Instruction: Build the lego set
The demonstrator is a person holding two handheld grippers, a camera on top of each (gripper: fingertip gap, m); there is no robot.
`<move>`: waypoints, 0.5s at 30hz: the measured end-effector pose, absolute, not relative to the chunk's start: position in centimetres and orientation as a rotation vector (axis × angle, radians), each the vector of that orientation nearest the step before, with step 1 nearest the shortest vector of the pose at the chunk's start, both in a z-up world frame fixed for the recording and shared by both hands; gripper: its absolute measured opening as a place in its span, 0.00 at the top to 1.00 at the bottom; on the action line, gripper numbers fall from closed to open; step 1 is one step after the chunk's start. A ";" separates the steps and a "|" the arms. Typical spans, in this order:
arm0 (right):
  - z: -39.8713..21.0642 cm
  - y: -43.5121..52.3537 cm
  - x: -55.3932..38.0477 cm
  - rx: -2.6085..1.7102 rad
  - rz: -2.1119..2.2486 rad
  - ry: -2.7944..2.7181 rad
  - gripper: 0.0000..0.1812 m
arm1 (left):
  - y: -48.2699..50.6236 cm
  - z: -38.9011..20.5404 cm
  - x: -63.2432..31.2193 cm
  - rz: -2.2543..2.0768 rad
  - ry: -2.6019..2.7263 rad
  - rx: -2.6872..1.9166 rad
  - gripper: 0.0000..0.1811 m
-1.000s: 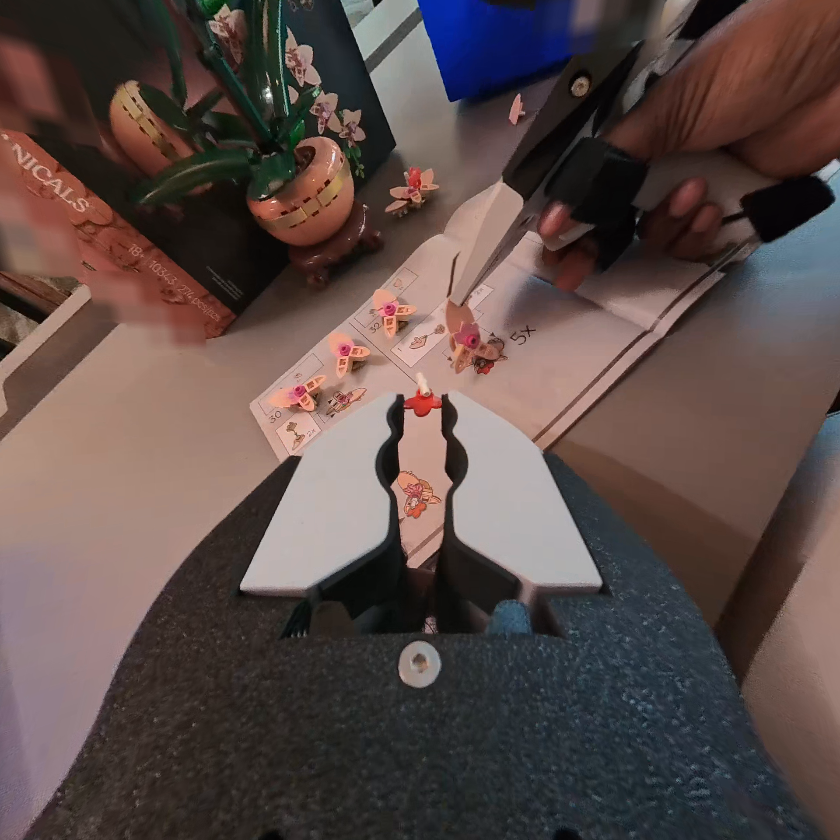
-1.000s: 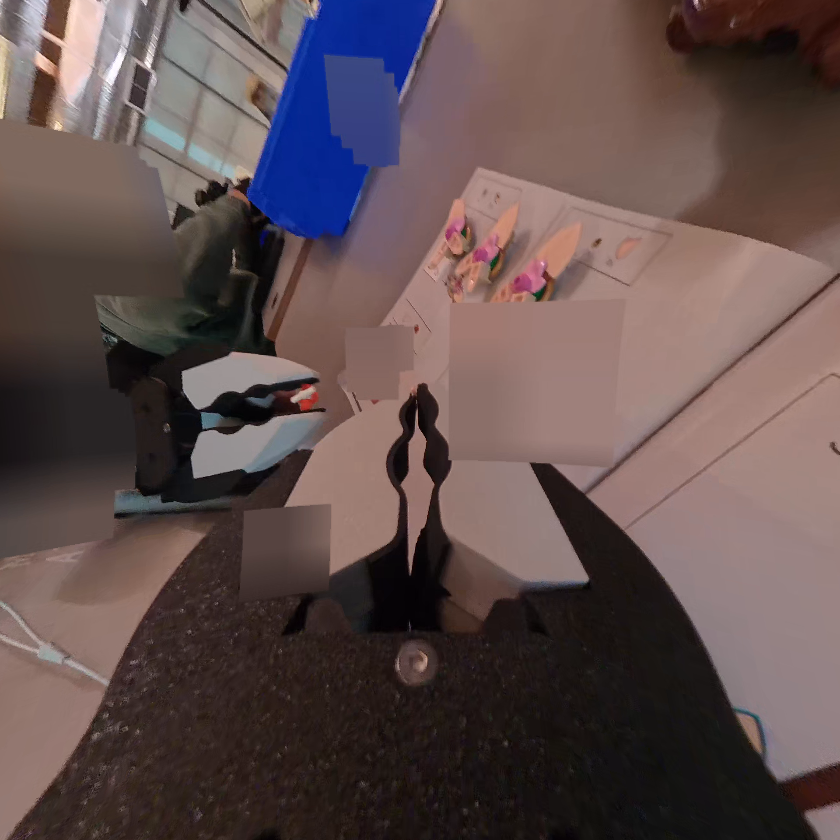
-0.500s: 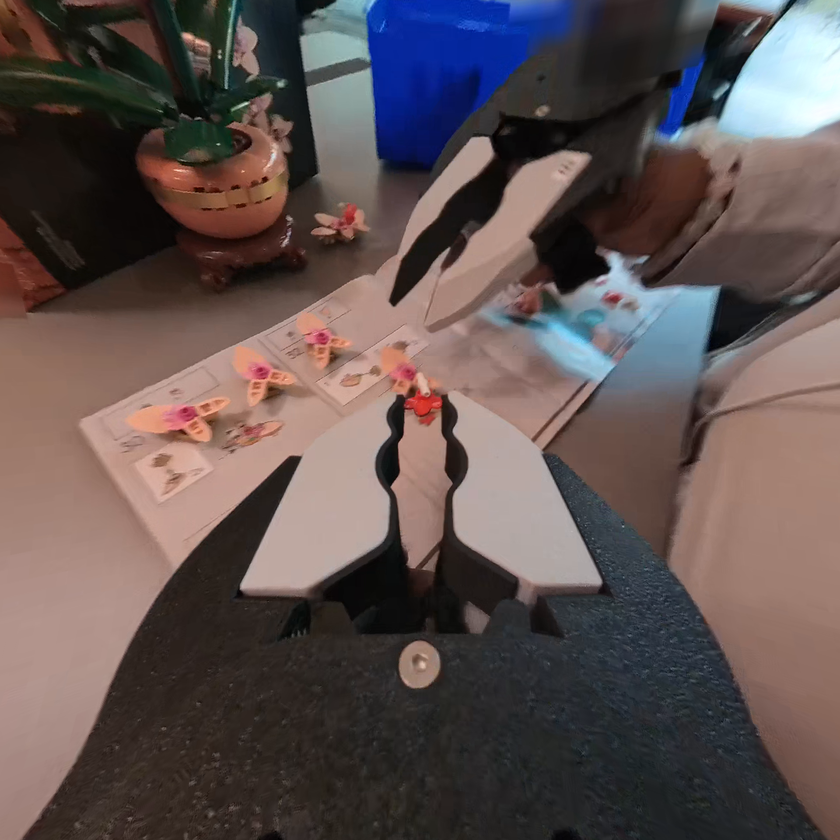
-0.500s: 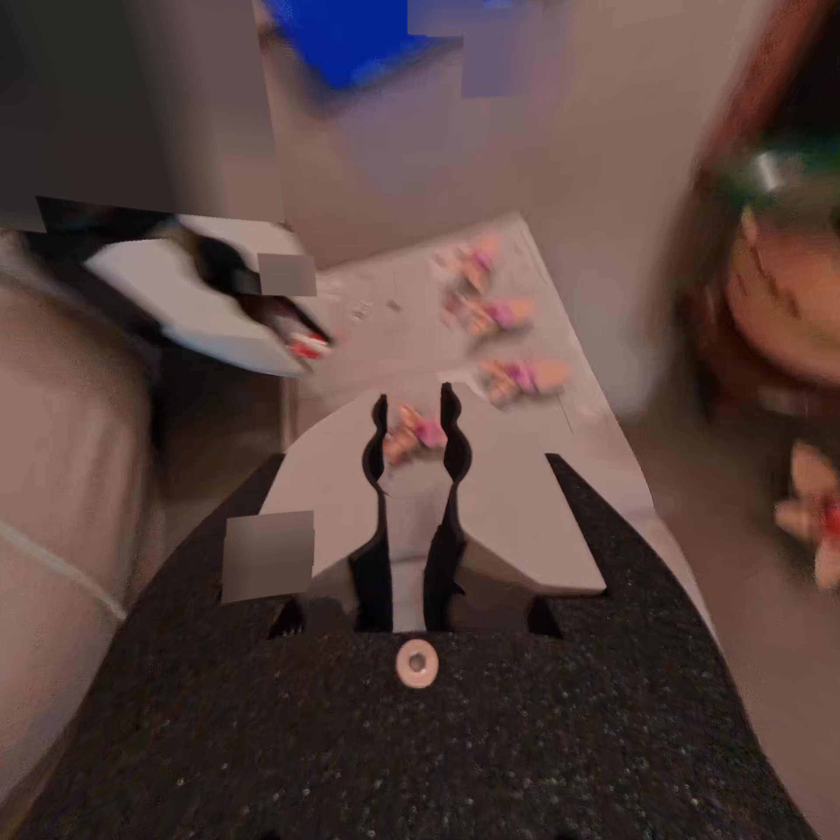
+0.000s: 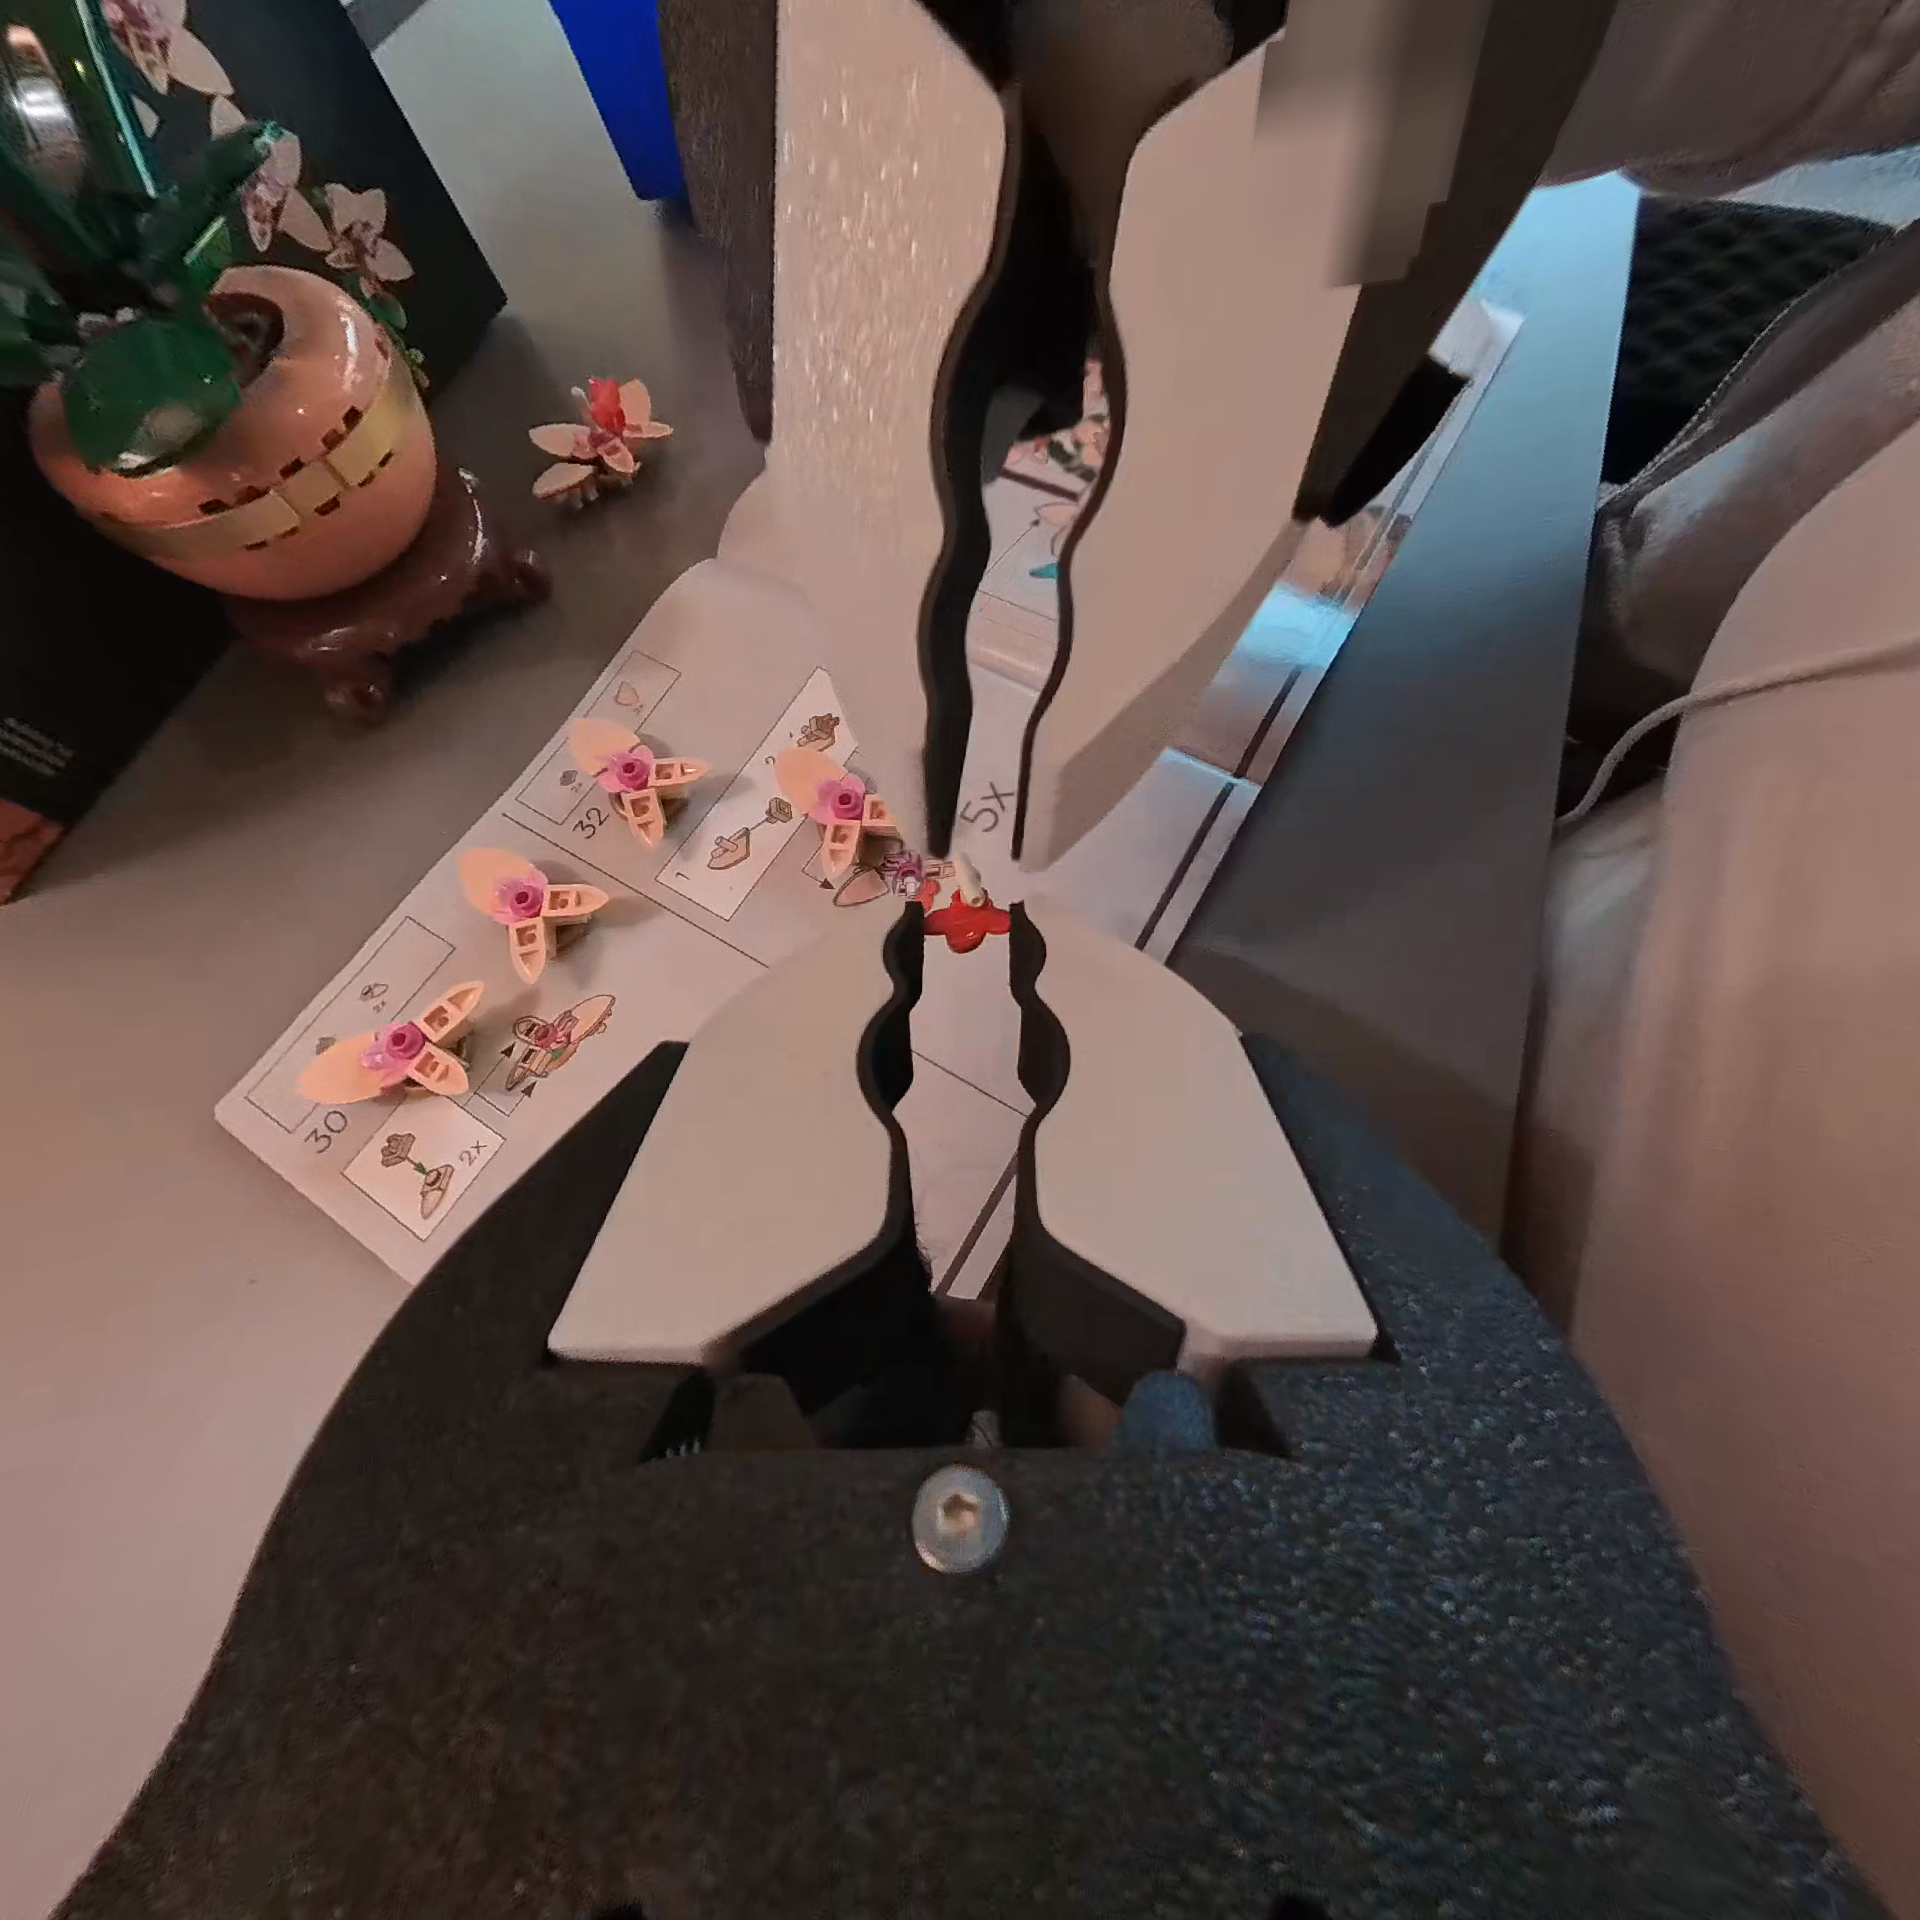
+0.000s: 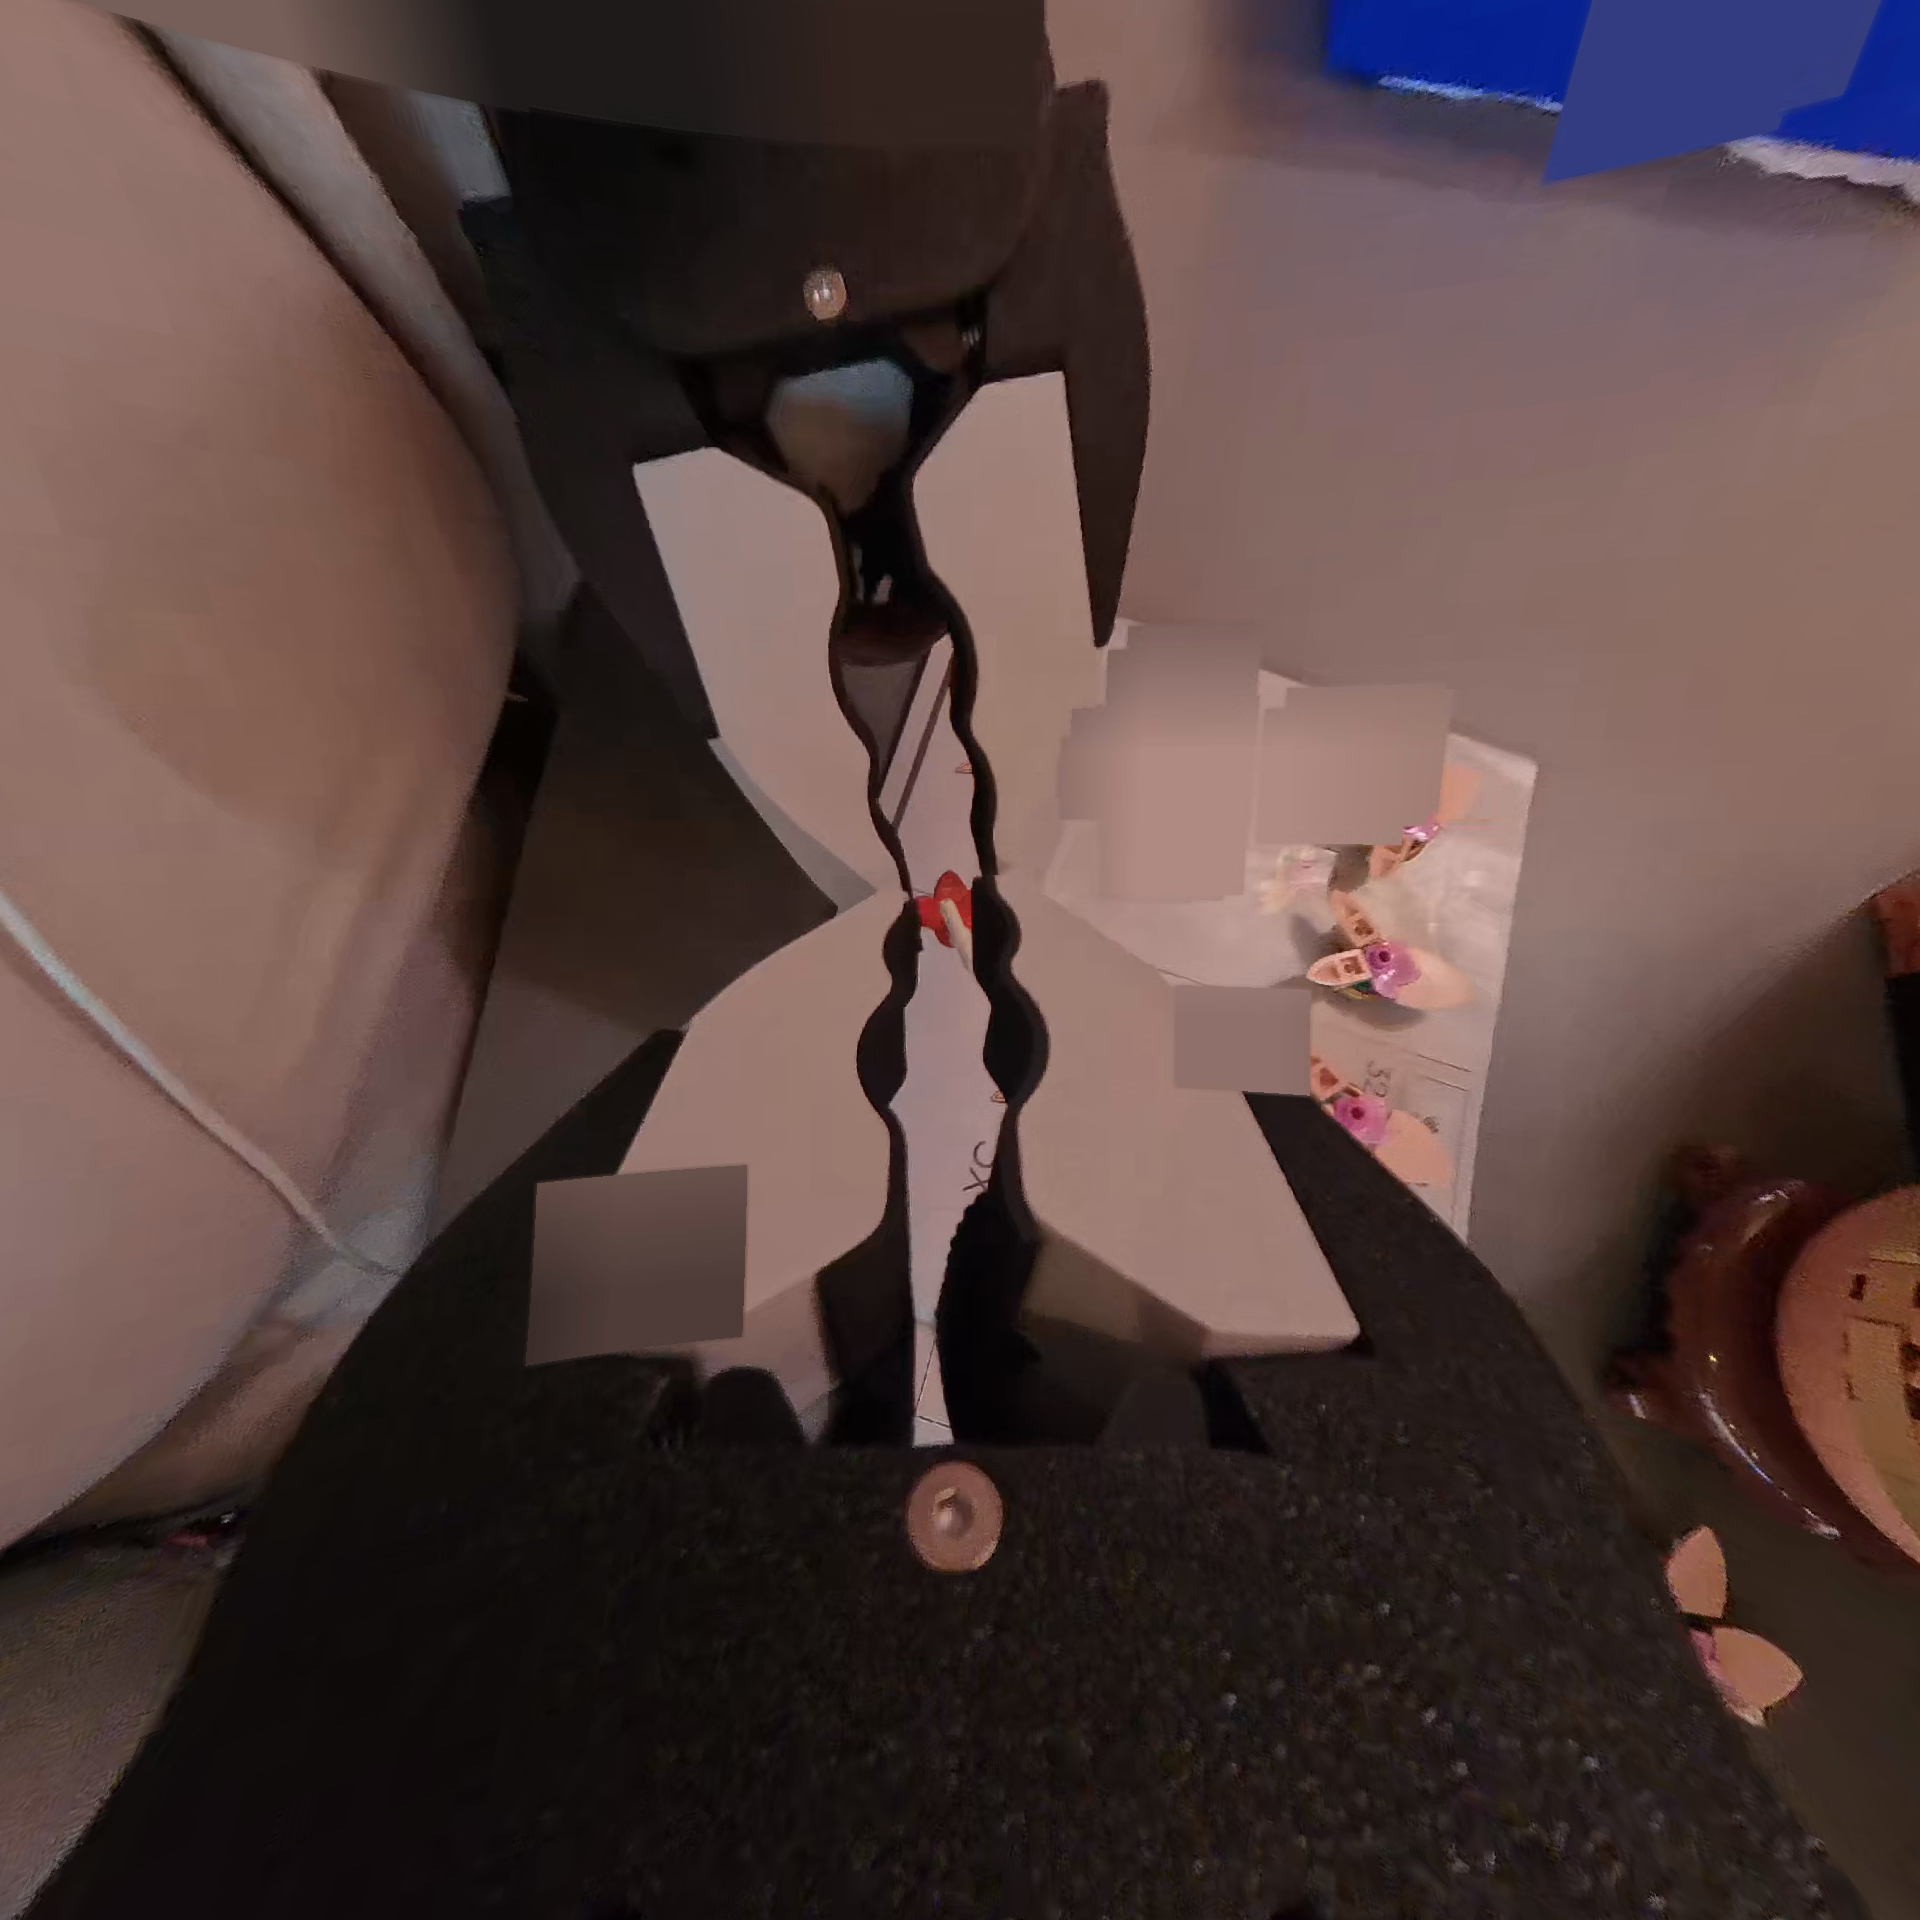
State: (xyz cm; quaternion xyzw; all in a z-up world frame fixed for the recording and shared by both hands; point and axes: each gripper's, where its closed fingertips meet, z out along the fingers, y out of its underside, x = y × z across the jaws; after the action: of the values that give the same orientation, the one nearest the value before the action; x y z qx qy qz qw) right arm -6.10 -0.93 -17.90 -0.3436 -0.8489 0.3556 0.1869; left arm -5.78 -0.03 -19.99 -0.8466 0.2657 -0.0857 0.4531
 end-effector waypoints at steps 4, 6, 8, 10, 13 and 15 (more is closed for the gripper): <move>-18.5 -1.0 -6.0 -0.941 0.959 -2.407 0.96 | -0.1 -20.1 -5.5 -0.194 0.687 -2.102 0.92; -18.6 -1.0 -5.9 -0.915 0.945 -2.418 0.96 | -0.1 -20.0 -5.3 -0.198 0.702 -2.100 0.92; -18.7 -1.0 -5.7 -0.904 0.932 -2.442 0.97 | -0.1 -20.1 -5.1 -0.191 0.727 -2.105 0.91; -18.9 -1.1 -5.5 -0.883 0.921 -2.471 0.97 | -0.1 -20.2 -5.0 -0.186 0.752 -2.106 0.91; -19.5 -0.9 -5.2 -0.870 0.872 -2.526 0.96 | -0.2 -20.1 -4.7 -0.186 0.782 -2.102 0.91; -19.6 -0.9 -5.1 -0.851 0.866 -2.539 0.97 | -0.2 -20.2 -4.7 -0.180 0.800 -2.104 0.91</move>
State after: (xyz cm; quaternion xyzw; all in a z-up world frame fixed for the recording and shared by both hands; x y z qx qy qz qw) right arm -5.14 -0.90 -19.57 -0.2982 -0.8901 0.3036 0.1631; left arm -4.65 -0.17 -20.19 -0.8423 0.3201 -0.0721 0.4276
